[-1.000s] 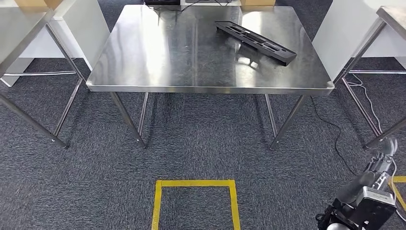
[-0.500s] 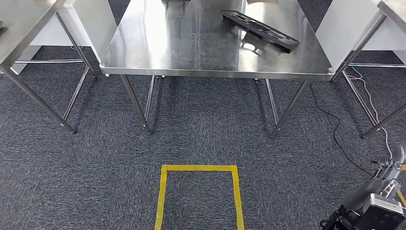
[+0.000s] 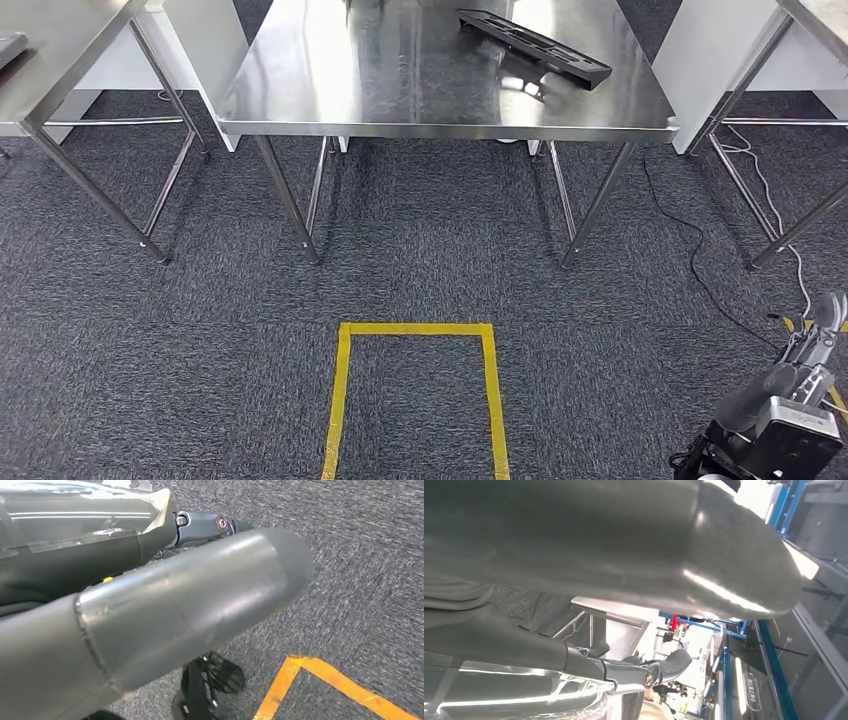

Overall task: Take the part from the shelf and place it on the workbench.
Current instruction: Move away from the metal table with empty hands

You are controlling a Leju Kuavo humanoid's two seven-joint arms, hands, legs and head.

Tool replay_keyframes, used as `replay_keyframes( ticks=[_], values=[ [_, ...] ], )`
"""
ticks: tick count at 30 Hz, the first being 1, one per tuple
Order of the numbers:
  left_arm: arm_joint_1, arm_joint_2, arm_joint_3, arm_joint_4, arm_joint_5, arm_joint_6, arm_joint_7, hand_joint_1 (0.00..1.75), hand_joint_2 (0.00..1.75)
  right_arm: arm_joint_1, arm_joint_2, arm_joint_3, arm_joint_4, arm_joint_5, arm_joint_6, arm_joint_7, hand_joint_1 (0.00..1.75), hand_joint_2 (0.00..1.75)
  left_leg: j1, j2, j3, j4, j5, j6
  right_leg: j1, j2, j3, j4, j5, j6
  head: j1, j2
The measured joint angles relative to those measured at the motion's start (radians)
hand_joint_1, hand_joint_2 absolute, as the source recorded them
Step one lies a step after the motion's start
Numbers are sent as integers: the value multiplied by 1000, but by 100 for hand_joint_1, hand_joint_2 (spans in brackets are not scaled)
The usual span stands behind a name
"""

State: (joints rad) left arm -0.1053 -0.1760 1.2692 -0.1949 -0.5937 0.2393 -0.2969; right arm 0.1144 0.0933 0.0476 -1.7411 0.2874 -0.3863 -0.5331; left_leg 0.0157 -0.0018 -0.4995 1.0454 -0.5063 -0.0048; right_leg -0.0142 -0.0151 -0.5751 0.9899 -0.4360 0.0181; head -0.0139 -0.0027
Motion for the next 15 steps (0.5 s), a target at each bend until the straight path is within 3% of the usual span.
replay_keyframes(
  ticks=[2,4,5,7,9,10,11,13,15],
  values=[
    [-1,0,0,0,1,1,-2,0,0,-6,0,-2,0,0,7,0,0,0,-7,-2,20,-47,-14,8,1,-2,-12,4,15,16,1,0],
    [-1,-2,0,0,1,3,-3,0,0,-11,0,-6,2,-1,15,1,0,0,-6,0,7,-58,-2,26,1,-1,-28,12,13,27,1,0],
    [-2,-3,0,0,2,4,-3,0,0,-13,-1,-8,3,-2,19,1,0,0,-5,2,-2,-63,7,38,1,1,-40,33,-7,26,3,0],
    [-2,-4,0,0,2,6,-2,0,0,-16,-4,-15,7,-4,27,1,0,0,-6,5,-28,-66,30,56,0,5,-76,133,-89,14,7,0],
    [-2,-4,0,0,1,8,-1,0,0,-18,-7,-21,11,-5,31,1,0,0,-8,6,-58,-65,53,59,-1,7,-103,257,-152,13,10,0],
    [-2,-4,0,0,1,8,-1,0,0,-18,-8,-23,13,-6,32,1,0,0,-8,7,-72,-64,64,59,-2,7,-100,289,-155,21,10,0],
    [-2,-5,0,0,1,8,0,0,0,-19,-9,-24,15,-6,33,1,0,0,-8,7,-86,-63,75,57,-2,7,-79,285,-138,31,10,0],
    [-2,-6,0,0,1,9,0,0,0,-22,-10,-25,18,-7,34,1,0,0,-8,8,-111,-62,97,50,-2,8,11,181,-95,47,10,0],
    [-3,-7,0,0,1,11,0,0,0,-28,-10,-26,20,-7,37,0,0,0,-12,8,-127,-60,115,40,2,10,115,29,-92,41,9,0]
  ],
)
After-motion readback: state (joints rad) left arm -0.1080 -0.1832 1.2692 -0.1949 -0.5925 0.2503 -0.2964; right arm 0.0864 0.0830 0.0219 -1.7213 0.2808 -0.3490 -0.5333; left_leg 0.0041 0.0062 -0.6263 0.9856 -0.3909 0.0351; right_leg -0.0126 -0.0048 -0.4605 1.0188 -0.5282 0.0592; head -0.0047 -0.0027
